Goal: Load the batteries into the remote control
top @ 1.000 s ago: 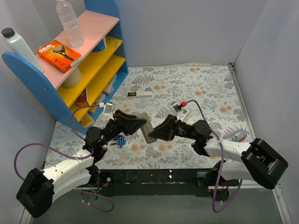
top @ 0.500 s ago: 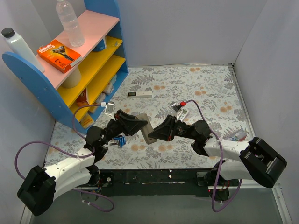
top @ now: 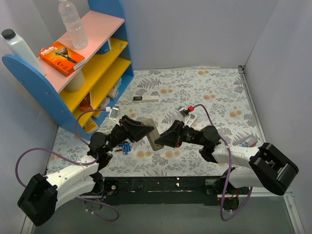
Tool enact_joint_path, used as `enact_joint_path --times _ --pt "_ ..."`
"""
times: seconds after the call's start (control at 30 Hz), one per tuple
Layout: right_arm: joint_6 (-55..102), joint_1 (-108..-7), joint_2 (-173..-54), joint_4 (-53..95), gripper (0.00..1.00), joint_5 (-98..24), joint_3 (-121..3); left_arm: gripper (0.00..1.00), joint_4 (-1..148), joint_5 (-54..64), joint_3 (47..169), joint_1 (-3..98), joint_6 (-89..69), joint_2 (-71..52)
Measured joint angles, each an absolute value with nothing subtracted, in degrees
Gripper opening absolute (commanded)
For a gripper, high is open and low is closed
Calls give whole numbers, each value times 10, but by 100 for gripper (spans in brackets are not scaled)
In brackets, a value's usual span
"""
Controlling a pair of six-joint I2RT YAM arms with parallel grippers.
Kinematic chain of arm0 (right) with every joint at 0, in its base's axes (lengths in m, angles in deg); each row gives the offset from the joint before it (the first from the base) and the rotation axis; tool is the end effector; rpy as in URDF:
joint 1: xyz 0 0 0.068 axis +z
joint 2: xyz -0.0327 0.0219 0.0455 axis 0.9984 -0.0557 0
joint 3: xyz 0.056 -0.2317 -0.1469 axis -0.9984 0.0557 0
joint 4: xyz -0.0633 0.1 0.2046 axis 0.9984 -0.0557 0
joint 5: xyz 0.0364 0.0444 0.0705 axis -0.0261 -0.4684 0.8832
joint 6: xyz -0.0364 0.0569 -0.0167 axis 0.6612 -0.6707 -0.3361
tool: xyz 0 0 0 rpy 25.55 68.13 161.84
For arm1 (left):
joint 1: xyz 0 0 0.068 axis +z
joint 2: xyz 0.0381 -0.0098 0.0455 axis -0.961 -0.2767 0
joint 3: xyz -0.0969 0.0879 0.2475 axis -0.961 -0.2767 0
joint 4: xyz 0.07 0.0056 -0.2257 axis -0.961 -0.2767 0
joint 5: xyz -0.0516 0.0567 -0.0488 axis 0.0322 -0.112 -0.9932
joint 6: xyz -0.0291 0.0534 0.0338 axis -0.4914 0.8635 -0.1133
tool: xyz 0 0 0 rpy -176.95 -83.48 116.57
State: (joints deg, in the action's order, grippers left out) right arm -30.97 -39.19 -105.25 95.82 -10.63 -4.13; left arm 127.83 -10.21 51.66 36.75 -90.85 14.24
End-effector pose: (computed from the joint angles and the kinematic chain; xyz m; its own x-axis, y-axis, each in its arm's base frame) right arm 0.1335 0.1927 0.2851 -0.7146 0.2989 -0.6325 -0.6909 -0.1602 0.7049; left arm 0.1304 -0.1274 0.2905 -0.8630 -0.4939 -0.1063 0.2469 -0.2288 -0.9416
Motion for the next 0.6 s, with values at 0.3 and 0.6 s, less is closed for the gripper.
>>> enact_joint_path --times 0.3,0.6 --pt "-151 -392 -988 786 75 -134 -55 0 1157 -24 519 367 -929 163" --pt "156 -392 -842 509 83 -237 -106 0 1039 8 551 367 -942 128"
